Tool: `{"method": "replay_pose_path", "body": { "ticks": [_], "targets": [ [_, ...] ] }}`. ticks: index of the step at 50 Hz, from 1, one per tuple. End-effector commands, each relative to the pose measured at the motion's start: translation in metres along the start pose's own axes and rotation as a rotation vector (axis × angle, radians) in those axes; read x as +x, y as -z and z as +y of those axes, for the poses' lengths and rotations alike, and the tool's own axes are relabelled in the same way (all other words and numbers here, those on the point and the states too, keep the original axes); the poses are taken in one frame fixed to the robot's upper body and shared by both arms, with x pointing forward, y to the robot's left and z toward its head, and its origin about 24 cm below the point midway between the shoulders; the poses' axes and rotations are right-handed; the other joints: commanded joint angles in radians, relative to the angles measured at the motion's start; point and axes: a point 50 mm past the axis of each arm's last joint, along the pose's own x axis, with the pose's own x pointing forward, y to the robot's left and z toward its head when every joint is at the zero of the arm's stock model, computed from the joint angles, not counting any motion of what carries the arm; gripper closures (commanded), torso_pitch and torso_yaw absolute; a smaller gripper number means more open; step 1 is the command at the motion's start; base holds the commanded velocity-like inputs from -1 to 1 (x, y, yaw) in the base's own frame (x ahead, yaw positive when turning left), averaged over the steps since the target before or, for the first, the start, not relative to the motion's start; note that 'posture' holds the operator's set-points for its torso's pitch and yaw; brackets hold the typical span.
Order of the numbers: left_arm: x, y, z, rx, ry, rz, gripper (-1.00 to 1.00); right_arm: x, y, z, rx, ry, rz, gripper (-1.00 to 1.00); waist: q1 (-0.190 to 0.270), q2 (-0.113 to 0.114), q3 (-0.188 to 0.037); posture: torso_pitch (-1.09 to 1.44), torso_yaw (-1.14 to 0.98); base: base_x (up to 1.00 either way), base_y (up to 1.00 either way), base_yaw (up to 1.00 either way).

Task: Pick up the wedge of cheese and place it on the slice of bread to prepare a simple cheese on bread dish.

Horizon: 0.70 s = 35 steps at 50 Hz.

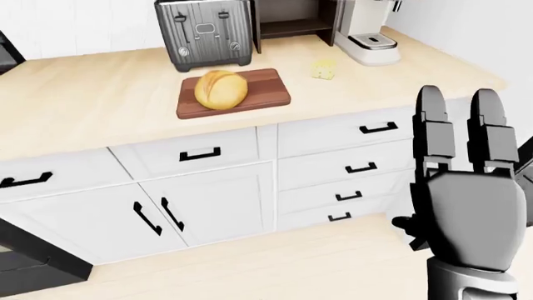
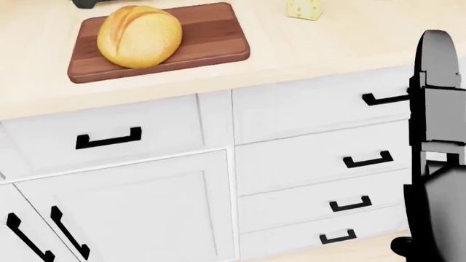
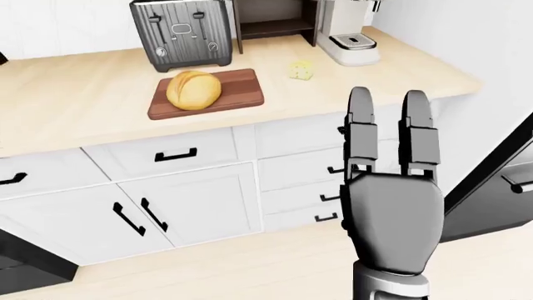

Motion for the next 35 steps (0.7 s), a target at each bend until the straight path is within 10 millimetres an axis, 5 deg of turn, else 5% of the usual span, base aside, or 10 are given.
{"method": "replay_pose_path", "body": {
  "ticks": [1, 3, 7, 13, 19, 23, 24, 27, 34, 35],
  "targets": [
    [0.0010, -0.0007, -0.0006, -0.001, 0.005, -0.006, -1.00, 0.0000, -0.0031, -0.0072, 0.020, 0.045, -0.021, -1.00, 0.001, 0.021, -0.017, 0.00, 0.00, 0.12, 0.00, 0.02],
    [0.0008, -0.0004, -0.0006, -0.002, 0.005, -0.006, -1.00, 0.0000, -0.0029, -0.0065, 0.015, 0.047, -0.020, -1.00, 0.012, -0.006, 0.005, 0.00, 0.00, 0.10, 0.00, 0.00],
    [0.0008, -0.0004, -0.0007, -0.002, 0.006, -0.006, -1.00, 0.0000, -0.0027, -0.0053, 0.022, 0.041, -0.019, -1.00, 0.006, -0.012, -0.021, 0.00, 0.00, 0.07, 0.00, 0.00],
    [0.0008, -0.0007, -0.0008, -0.003, 0.006, -0.007, -1.00, -0.0006, -0.0030, -0.0044, 0.037, 0.024, -0.024, -1.00, 0.015, -0.115, -0.028, 0.00, 0.00, 0.06, 0.00, 0.00],
    [0.0008, -0.0011, -0.0006, -0.002, 0.005, -0.007, -1.00, -0.0011, -0.0037, -0.0030, 0.041, 0.013, -0.031, -1.00, 0.002, -0.068, -0.007, 0.00, 0.00, 0.16, 0.00, 0.00],
    [0.0007, -0.0013, -0.0005, -0.002, 0.006, -0.007, -1.00, -0.0016, -0.0042, -0.0021, 0.033, 0.009, -0.035, -1.00, 0.001, 0.023, -0.014, 0.00, 0.00, 0.16, 0.00, 0.00],
    [0.0006, -0.0012, -0.0006, -0.001, 0.006, -0.007, -1.00, -0.0019, -0.0044, -0.0017, 0.034, 0.008, -0.037, -1.00, 0.014, -0.017, -0.005, 0.00, 0.00, 0.16, 0.00, 0.00],
    [0.0008, -0.0015, -0.0002, -0.002, 0.005, -0.007, -1.00, -0.0020, -0.0044, -0.0023, 0.031, 0.008, -0.038, -1.00, 0.010, -0.010, -0.005, 0.00, 0.00, 0.16, 0.00, 0.00],
    [0.0009, -0.0014, -0.0003, -0.002, 0.005, -0.007, -1.00, -0.0025, -0.0061, -0.0019, 0.027, 0.008, -0.053, -1.00, 0.006, -0.121, -0.030, 0.00, 0.00, 0.11, 0.00, 0.09],
    [0.0009, -0.0014, -0.0003, -0.002, 0.005, -0.006, -1.00, -0.0026, -0.0061, -0.0022, 0.027, 0.009, -0.054, -1.00, 0.001, -0.106, -0.033, 0.00, 0.00, 0.00, 0.00, 0.16]
  ]
}}
